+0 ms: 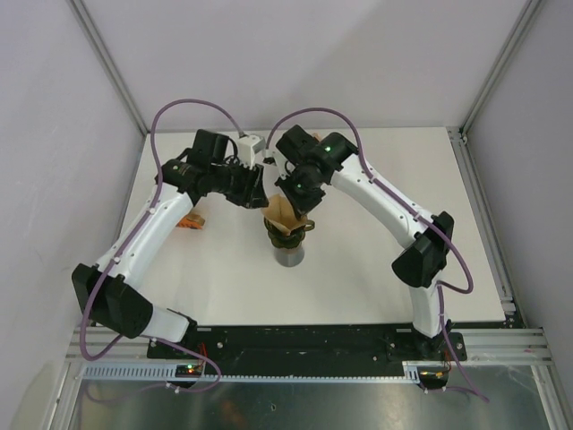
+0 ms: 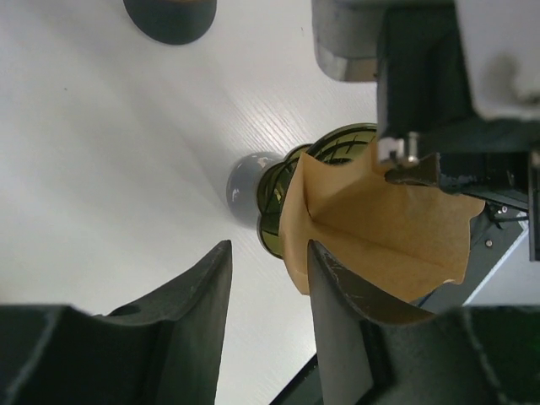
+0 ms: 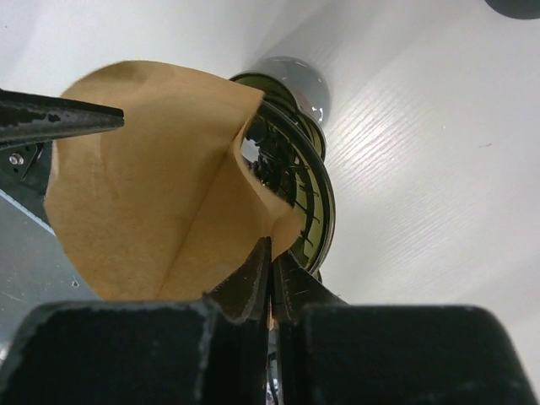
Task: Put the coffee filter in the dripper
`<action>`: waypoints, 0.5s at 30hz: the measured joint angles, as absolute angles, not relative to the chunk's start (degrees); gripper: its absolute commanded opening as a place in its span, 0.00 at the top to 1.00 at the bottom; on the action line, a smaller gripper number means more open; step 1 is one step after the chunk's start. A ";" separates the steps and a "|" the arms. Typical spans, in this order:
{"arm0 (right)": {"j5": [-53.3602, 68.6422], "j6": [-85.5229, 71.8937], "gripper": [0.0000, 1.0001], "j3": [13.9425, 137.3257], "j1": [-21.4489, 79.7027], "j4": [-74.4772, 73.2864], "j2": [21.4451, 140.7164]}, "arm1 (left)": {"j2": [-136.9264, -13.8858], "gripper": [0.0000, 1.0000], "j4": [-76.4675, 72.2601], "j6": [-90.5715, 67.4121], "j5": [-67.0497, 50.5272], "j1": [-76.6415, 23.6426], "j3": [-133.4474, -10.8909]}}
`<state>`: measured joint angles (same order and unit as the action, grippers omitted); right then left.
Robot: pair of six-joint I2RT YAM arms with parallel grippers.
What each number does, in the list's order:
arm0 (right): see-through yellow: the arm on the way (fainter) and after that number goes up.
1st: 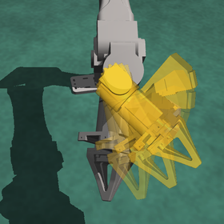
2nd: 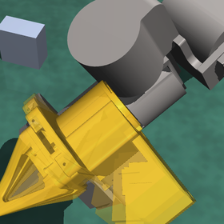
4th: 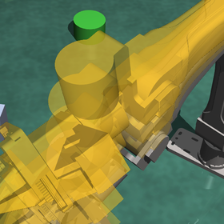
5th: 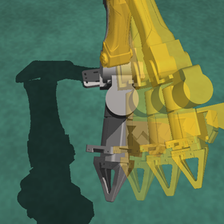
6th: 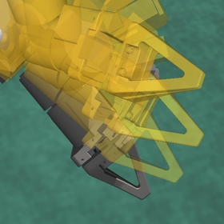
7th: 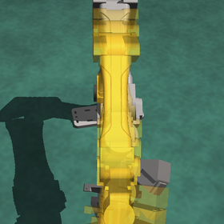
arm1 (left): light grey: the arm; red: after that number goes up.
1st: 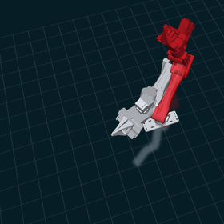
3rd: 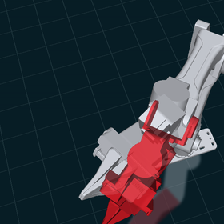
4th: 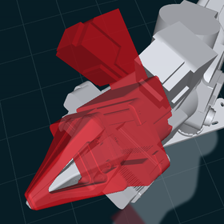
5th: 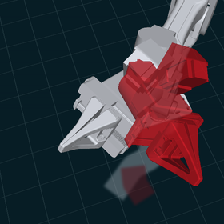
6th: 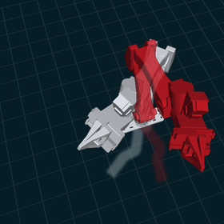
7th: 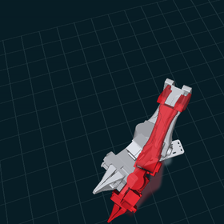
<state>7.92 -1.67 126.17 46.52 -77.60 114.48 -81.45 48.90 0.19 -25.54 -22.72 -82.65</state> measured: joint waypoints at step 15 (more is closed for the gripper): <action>8.51 -1.65 0.55 117.89 46.28 -70.74 108.64 | -81.43 0.59 47.00 0.43 -28.42 -23.07 -81.73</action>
